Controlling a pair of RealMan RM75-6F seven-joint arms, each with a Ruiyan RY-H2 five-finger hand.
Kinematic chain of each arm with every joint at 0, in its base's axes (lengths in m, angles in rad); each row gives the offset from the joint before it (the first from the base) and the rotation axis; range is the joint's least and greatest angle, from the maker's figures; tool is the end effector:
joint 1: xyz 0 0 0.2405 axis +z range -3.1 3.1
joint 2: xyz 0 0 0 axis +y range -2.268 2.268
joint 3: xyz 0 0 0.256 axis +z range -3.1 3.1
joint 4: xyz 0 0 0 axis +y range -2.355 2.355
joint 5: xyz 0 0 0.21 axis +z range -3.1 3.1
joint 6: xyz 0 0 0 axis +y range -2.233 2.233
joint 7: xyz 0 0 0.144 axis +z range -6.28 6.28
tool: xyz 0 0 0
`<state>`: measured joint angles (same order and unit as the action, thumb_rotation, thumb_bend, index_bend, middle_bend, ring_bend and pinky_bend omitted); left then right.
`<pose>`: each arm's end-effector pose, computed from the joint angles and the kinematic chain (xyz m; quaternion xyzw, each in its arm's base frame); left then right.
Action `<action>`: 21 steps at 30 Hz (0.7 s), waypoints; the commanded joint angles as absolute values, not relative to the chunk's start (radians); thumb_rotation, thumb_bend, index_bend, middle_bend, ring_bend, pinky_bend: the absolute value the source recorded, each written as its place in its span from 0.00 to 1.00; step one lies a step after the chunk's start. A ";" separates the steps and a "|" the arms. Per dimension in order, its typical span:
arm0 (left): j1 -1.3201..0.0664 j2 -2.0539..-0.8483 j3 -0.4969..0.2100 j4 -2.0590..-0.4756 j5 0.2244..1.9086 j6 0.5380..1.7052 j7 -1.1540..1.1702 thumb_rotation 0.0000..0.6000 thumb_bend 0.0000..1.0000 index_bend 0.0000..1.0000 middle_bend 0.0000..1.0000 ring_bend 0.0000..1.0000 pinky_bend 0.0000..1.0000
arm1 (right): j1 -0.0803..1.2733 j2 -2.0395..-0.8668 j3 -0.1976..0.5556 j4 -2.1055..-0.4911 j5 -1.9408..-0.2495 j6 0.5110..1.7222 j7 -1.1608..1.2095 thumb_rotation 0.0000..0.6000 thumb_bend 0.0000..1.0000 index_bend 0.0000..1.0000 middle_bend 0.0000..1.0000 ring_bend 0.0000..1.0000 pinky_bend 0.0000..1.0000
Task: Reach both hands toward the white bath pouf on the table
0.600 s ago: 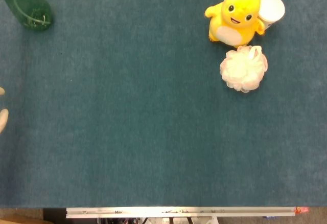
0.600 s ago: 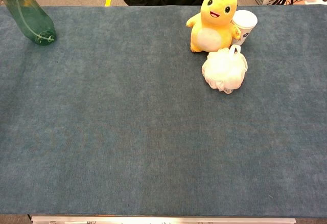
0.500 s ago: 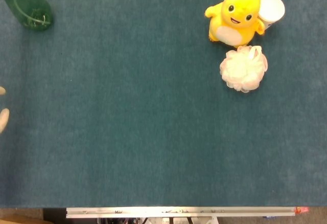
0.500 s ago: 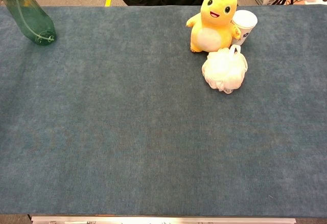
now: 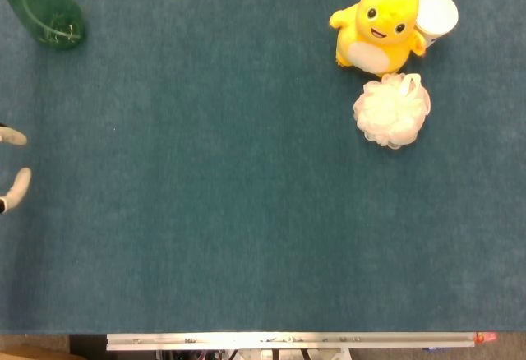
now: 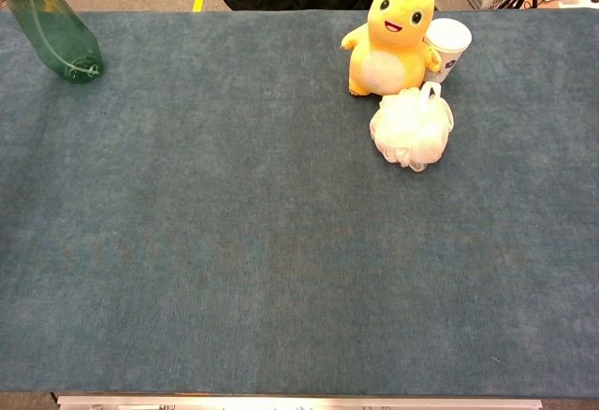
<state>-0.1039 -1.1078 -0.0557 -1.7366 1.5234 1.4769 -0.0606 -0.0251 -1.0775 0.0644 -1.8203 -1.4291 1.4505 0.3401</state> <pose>-0.2796 0.1853 0.1506 -0.5744 -0.4279 -0.4476 0.5353 -0.2992 -0.1483 0.1545 0.4347 -0.5695 0.4798 0.5064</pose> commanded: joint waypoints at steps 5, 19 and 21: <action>-0.162 -1.035 -0.042 -1.845 1.514 1.349 -0.200 1.00 0.31 0.38 0.38 0.29 0.30 | 0.027 -1.014 0.045 -1.896 -1.428 1.330 0.421 1.00 0.22 0.23 0.16 0.08 0.15; -0.325 -0.950 -0.022 -1.977 1.477 1.030 -0.478 0.84 0.31 0.28 0.24 0.20 0.26 | 0.144 -0.944 0.020 -2.028 -1.408 1.062 0.654 1.00 0.11 0.23 0.16 0.08 0.15; -0.352 -0.947 -0.021 -1.996 1.459 0.976 -0.520 0.83 0.31 0.26 0.22 0.18 0.26 | 0.167 -0.932 0.021 -2.050 -1.399 1.015 0.707 1.00 0.11 0.23 0.16 0.08 0.15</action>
